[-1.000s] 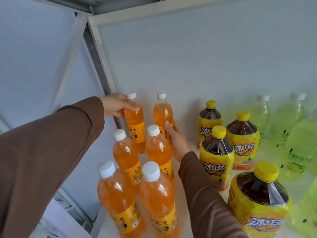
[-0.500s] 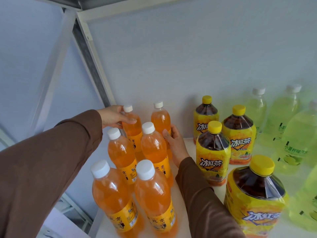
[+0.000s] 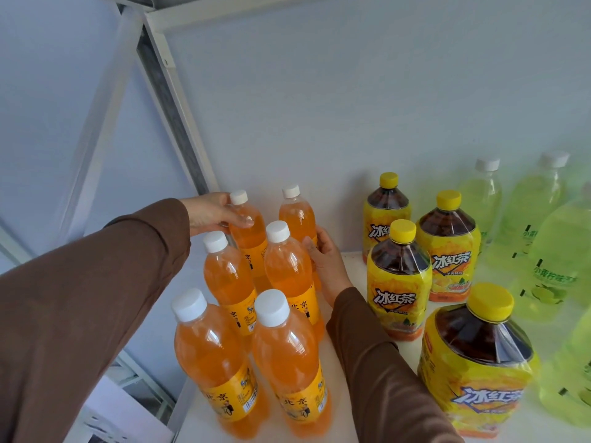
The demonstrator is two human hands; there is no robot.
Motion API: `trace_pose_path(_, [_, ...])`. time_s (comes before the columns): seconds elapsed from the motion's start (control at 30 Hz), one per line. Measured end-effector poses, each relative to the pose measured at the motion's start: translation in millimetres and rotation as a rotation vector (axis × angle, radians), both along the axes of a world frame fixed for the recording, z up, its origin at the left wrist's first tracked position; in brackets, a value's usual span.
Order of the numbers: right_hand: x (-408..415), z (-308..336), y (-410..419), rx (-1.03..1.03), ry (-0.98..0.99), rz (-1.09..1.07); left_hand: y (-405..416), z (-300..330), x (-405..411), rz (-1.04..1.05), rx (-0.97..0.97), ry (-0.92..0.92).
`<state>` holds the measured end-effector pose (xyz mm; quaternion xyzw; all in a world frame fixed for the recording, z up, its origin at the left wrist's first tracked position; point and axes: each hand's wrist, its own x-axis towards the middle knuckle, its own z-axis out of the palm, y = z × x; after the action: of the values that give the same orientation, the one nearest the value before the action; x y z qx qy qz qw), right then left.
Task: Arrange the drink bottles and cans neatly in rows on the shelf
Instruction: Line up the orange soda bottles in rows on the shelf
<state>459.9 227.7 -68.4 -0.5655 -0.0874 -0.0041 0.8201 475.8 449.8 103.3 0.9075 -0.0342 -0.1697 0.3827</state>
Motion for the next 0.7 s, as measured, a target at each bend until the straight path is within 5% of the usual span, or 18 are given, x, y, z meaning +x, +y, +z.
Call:
trace_pose_path(0.5, [-12.9,10.8,-2.3,-0.037,-0.02,-0.028,-5.8,7.3,-12.1,0.11,-0.061,-0.028])
trace_pose_path(0.7, [-36.1,29.7,-8.1,-0.163,-0.046,-0.114,-7.3,19.8,-23.7,0.159,0.052,-0.201])
